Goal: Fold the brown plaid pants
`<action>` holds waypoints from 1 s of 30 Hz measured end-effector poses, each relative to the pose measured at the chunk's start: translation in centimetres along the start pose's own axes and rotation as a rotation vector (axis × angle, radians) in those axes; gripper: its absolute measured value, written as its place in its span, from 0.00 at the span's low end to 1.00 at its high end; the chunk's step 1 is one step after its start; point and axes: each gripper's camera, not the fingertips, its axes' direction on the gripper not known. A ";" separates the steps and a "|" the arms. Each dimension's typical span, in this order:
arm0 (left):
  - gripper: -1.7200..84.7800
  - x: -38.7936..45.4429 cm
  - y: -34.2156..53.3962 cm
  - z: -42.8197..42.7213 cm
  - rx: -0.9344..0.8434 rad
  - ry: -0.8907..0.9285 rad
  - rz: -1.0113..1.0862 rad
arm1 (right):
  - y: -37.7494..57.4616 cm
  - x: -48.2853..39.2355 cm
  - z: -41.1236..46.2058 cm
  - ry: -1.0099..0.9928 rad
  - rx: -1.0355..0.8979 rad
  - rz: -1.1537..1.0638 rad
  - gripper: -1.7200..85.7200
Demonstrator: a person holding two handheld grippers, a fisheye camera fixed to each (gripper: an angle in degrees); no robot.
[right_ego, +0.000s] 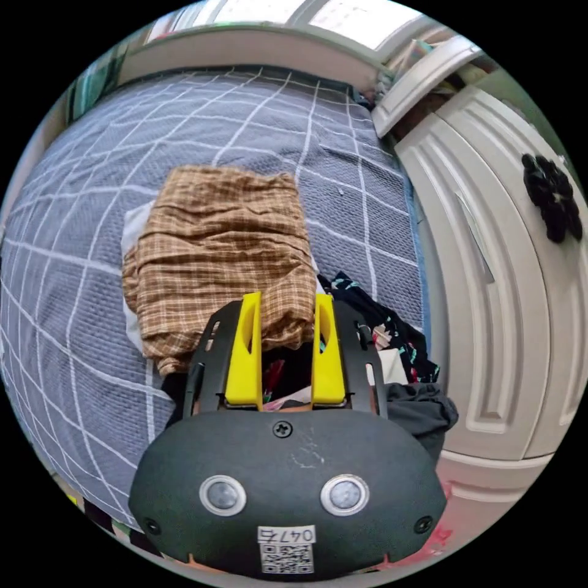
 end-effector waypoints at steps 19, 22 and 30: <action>0.01 -2.3 5.6 -10.3 0.213 -0.038 -0.238 | 1.3 -11.1 -12.7 -0.137 0.534 -0.092 0.04; 0.01 -3.1 8.8 -12.8 0.232 -0.043 -0.291 | 4.7 -17.8 -20.6 -0.318 0.622 -0.264 0.04; 0.01 -5.1 23.9 -22.5 0.305 -0.101 -0.478 | 13.7 -40.8 -35.3 -0.797 0.558 -0.471 0.02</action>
